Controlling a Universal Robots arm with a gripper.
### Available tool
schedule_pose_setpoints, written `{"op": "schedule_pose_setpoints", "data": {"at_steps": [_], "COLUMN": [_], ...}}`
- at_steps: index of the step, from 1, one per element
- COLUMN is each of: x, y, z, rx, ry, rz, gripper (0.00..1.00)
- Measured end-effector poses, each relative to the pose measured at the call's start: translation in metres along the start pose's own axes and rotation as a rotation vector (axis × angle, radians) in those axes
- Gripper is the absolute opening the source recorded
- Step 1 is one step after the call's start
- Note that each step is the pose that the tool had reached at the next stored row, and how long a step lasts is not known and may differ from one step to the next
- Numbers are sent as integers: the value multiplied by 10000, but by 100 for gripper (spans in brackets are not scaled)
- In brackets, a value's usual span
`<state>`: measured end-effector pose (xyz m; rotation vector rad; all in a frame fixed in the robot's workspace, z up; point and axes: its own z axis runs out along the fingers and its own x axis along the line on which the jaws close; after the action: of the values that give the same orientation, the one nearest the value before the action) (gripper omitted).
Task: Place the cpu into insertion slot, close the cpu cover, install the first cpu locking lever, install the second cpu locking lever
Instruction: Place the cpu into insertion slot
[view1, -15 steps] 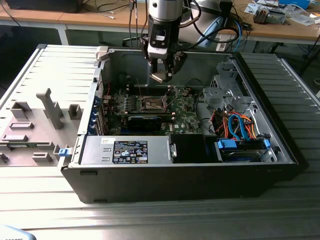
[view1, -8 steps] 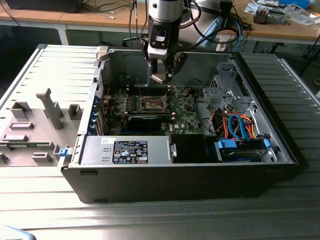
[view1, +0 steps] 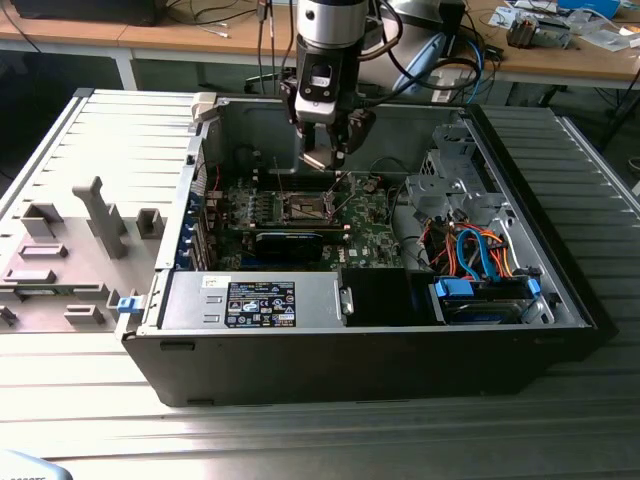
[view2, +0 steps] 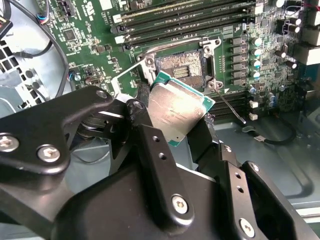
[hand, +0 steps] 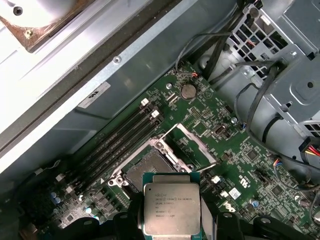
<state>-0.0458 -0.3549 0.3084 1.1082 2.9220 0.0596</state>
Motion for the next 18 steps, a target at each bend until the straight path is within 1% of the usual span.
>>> {"op": "schedule_pose_setpoints", "data": {"at_steps": [4,6,10,14,18], "x": [-14,-17,-20,-21,-21], "y": [-17,-20,-23,-24,-25], "z": [13,19,22,25,29], "rx": [3,2,1,4,3], "ry": [-5,-13,-21,-30,-35], "rz": [78,254,488,689,808], "gripper": [55,55,55,55,55]}}
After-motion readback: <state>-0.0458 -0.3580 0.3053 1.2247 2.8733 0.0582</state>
